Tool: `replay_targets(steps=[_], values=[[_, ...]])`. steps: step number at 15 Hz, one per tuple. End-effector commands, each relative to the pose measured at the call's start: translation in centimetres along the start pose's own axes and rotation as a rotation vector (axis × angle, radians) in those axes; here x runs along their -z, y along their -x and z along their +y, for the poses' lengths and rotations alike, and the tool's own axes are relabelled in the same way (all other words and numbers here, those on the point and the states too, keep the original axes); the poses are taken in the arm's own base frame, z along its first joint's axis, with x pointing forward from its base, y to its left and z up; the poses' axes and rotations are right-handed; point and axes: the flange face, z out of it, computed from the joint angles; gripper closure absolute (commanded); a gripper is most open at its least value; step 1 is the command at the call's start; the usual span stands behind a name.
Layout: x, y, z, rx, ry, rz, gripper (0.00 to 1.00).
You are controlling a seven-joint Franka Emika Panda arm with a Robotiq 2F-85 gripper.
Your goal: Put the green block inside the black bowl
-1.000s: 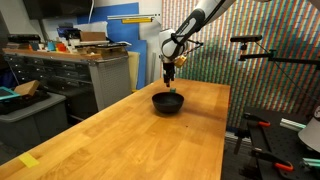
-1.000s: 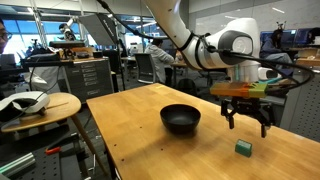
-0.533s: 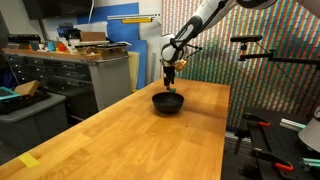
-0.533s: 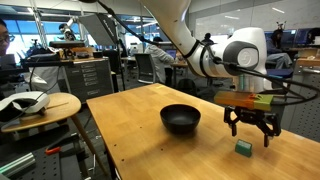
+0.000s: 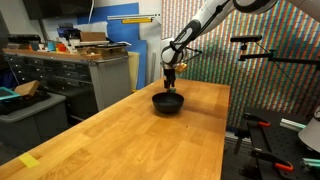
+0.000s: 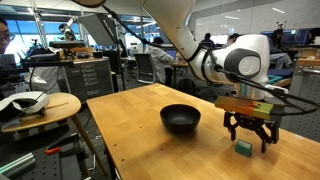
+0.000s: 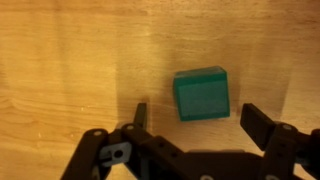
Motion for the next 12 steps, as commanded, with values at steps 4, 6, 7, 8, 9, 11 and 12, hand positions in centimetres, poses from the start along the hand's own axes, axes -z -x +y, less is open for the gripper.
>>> replay_targets(steps=[4, 6, 7, 8, 9, 11, 12], values=[[-0.2, 0.2, 1.3, -0.027, -0.07, 0.005, 0.38], [-0.2, 0.3, 1.5, -0.036, -0.075, 0.003, 0.54], [0.0, 0.3, 1.5, -0.041, -0.078, 0.007, 0.63], [0.2, 0.3, 1.4, -0.043, -0.083, 0.009, 0.69], [0.5, 0.4, 1.4, -0.045, -0.084, 0.011, 0.78], [1.0, 0.6, 1.6, -0.052, -0.076, 0.012, 0.78], [1.4, 0.7, 1.6, -0.055, -0.076, 0.014, 0.78]])
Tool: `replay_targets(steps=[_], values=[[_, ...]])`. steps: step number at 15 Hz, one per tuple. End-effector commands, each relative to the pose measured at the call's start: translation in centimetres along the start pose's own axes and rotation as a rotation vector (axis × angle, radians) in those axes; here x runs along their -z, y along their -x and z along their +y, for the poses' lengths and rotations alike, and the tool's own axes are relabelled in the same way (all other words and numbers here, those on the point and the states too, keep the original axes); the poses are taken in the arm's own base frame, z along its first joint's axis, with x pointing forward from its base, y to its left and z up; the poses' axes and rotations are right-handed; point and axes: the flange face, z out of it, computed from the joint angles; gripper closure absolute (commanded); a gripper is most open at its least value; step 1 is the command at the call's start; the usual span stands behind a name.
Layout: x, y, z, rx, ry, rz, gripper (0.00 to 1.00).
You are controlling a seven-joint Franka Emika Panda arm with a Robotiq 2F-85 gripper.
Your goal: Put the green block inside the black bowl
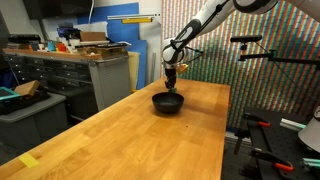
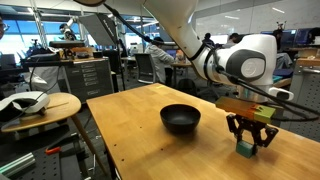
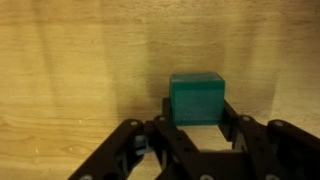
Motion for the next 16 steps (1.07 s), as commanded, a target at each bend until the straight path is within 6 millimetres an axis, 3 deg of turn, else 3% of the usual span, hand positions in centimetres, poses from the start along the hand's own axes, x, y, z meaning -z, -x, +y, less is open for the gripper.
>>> replay_targets(steps=[1, 4, 9, 12, 16], values=[[2.2, 0.3, 0.7, -0.009, -0.02, 0.012, 0.78], [4.1, 0.8, 0.7, -0.016, -0.01, 0.023, 0.78], [8.9, 2.3, -0.1, -0.031, -0.009, 0.053, 0.78], [11.5, 3.2, -2.2, -0.017, -0.003, 0.064, 0.78], [14.0, 3.9, -6.7, 0.011, -0.007, 0.068, 0.78]])
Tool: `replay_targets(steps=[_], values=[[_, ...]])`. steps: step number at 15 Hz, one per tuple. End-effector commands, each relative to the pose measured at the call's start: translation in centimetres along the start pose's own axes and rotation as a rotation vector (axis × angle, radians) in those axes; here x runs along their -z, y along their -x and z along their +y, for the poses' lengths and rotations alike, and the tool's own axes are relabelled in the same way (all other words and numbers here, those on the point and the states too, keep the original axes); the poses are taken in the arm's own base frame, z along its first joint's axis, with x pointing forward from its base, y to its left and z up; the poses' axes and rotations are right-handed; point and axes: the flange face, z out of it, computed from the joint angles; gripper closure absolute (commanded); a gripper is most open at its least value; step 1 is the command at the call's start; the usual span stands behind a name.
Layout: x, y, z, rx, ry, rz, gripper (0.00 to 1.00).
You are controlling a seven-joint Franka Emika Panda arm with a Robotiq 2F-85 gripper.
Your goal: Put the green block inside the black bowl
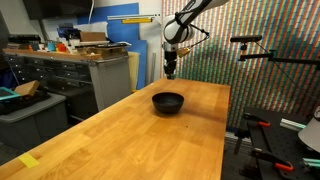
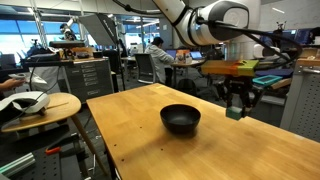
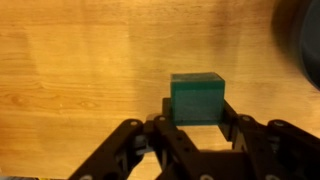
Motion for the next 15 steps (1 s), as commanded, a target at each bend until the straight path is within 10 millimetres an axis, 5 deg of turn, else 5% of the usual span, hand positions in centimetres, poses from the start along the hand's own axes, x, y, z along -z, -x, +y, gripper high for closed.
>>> replay_targets(steps=[1, 8, 15], values=[[2.8, 1.5, -4.5, 0.012, -0.009, -0.007, 0.78], [1.8, 2.0, -12.1, 0.062, -0.023, -0.045, 0.78], [-2.1, 4.0, -15.8, 0.104, -0.044, -0.118, 0.78]])
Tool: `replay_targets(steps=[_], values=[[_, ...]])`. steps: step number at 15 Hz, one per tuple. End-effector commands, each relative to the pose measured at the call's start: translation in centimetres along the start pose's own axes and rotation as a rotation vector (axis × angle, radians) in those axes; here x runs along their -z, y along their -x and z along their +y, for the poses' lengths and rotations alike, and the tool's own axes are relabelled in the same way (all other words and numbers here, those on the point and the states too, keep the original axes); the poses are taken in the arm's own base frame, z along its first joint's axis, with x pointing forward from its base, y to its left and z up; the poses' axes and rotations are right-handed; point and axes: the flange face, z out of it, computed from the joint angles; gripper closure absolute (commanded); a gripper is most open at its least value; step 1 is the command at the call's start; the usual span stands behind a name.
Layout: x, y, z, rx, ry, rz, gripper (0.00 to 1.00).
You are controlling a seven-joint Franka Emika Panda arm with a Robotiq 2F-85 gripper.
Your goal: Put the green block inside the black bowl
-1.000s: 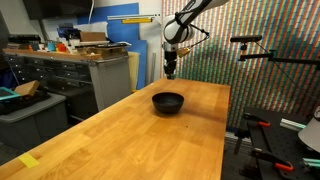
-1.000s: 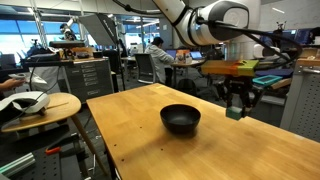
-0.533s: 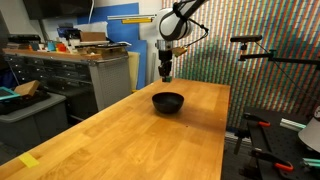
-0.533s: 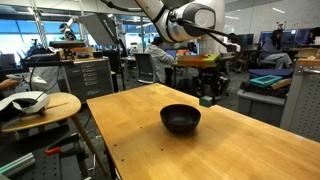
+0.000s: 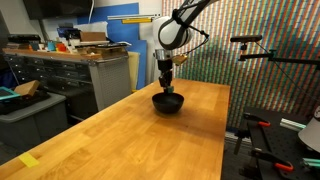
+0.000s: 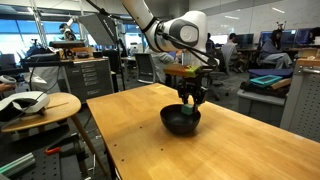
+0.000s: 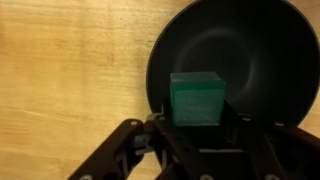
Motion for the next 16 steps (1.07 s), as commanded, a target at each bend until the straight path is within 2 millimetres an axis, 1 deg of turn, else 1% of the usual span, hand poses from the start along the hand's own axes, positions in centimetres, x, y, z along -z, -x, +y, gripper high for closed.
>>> replay_targets(steps=[1, 5, 8, 12, 15, 16], values=[[-1.4, 0.9, -1.4, 0.01, -0.006, -0.025, 0.78], [-3.6, 1.5, -2.6, 0.031, -0.014, -0.061, 0.78], [-5.1, 1.4, -3.5, 0.046, -0.016, -0.073, 0.78], [-6.4, 0.6, -4.2, 0.047, -0.012, -0.036, 0.78], [-6.8, 0.5, -4.3, 0.049, 0.002, -0.007, 0.78], [-6.7, 0.6, -4.3, 0.05, 0.009, -0.002, 0.28]])
